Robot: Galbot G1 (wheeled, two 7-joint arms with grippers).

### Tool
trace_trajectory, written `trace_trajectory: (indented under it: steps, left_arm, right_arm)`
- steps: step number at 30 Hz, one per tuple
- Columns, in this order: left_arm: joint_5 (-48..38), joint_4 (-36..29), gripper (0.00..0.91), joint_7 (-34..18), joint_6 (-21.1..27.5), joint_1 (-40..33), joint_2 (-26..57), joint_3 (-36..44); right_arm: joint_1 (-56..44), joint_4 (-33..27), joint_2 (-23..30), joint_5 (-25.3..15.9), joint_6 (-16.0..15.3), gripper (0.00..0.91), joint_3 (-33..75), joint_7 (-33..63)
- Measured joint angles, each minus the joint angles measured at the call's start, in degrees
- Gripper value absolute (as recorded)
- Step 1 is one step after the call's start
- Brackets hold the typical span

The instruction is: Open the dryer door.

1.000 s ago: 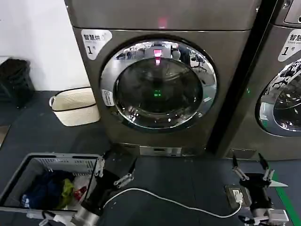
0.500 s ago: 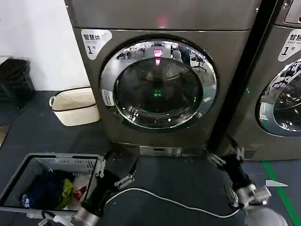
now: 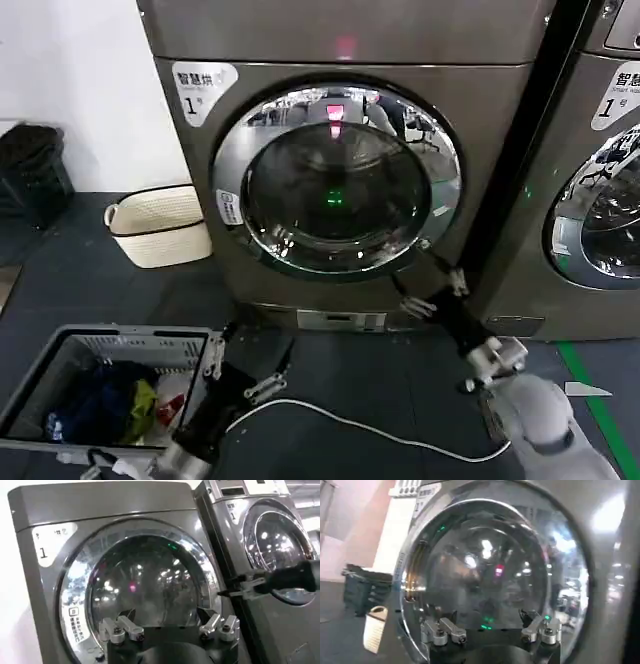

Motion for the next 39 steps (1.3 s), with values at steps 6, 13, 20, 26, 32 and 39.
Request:
trace_trajectory:
  steps: [6, 13, 20, 26, 32, 39]
  left_arm:
    - [0.2, -0.1, 0.907, 0.1, -0.1, 0.1, -0.2, -0.2]
    - [0.4, -0.2, 0.907, 0.3, -0.2, 0.2, -0.2, -0.4]
    - [0.4, 0.0, 0.907, 0.4, -0.2, 0.1, -0.3, -0.6]
    - [0.2, 0.1, 0.907, 0.5, -0.2, -0.1, -0.4, -0.8]
    - [0.0, 0.2, 0.907, 0.5, -0.2, -0.3, -0.5, -1.3]
    - [-0.7, 0.3, 0.907, 0.5, -0.4, -0.2, -0.6, -2.3]
  right_arm:
    - [7.3, -5.6, 0.1, 1.1, 1.3, 0.907, -5.1, -1.2]
    - [13.7, -11.1, 0.6, 2.2, 3.4, 0.907, -9.9, -4.2]
    - [18.6, -14.9, 1.8, 3.1, 4.4, 0.907, -13.6, -5.9]
    - [21.9, -17.6, 3.2, 4.1, 5.8, 0.907, -16.4, -8.0]
    - [24.9, -20.6, 4.7, 4.1, 6.4, 0.907, -19.1, -8.5]
    - [28.2, -24.1, 7.0, 3.8, 6.6, 0.907, -22.1, -7.7]
